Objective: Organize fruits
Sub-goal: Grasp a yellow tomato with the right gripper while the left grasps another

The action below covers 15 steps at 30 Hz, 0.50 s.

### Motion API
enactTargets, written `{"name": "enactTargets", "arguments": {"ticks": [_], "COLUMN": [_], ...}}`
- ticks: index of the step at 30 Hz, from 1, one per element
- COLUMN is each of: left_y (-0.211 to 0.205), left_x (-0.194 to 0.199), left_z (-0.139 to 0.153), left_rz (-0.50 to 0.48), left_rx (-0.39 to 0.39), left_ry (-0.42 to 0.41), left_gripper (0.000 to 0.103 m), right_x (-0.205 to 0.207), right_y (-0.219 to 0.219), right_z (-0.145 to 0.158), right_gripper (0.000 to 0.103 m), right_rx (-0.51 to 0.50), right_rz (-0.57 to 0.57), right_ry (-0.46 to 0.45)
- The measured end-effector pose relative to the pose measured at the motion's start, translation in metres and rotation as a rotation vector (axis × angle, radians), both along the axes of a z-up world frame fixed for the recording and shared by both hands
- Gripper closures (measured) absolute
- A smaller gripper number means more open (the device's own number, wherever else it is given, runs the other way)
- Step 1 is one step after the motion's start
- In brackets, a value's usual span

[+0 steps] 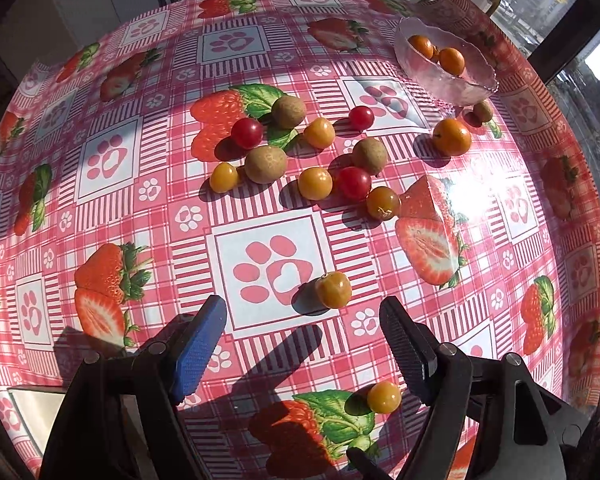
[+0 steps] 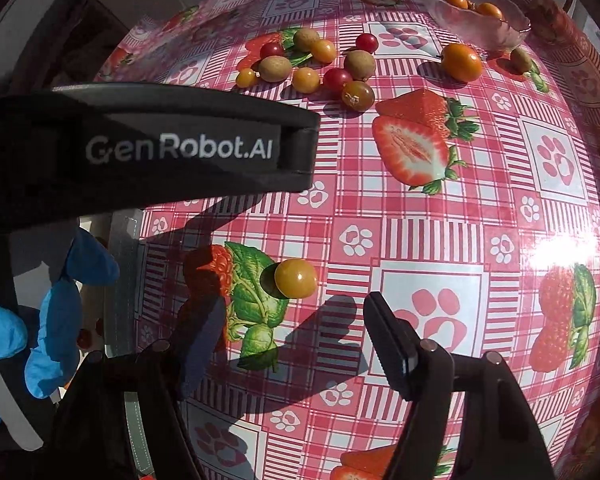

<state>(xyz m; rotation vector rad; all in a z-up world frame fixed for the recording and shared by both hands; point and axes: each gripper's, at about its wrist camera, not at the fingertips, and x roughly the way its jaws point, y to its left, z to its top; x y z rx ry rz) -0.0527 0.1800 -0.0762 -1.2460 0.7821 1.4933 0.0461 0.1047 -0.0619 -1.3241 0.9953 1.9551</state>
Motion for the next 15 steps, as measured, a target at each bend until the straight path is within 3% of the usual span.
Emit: {"name": "enactTargets", "arguments": {"ticks": [2, 6, 8, 10, 14, 15], "left_y": [0.005, 0.009, 0.010, 0.011, 0.014, 0.016], "left_x": [0.001, 0.006, 0.005, 0.007, 0.017, 0.020], "left_z": [-0.007, -0.017, -0.019, -0.020, -0.022, -0.022], "left_rz": [-0.013, -0.027, -0.018, -0.022, -0.054, -0.059], "left_rx": [-0.018, -0.033, -0.033, -0.031, -0.032, -0.031], "left_ry": [-0.016, -0.017, -0.018, -0.009, 0.041, 0.048], "left_gripper": [0.044, 0.050, 0.054, 0.054, 0.069, 0.078], "right_x": [-0.004, -0.015, -0.020, -0.021, -0.018, -0.015], "right_y": [0.000, -0.002, -0.002, 0.000, 0.008, 0.009], "right_z": [-0.005, -0.008, -0.009, -0.010, -0.009, -0.008], "right_gripper": [0.039, 0.049, 0.060, 0.078, 0.078, 0.078], "right_rx": [-0.006, 0.021, 0.029, 0.031, -0.010, -0.015], "right_rz": [0.005, 0.026, 0.022, 0.021, 0.015, 0.007], "right_ry": [0.008, 0.013, 0.012, 0.006, 0.037, 0.046]}}
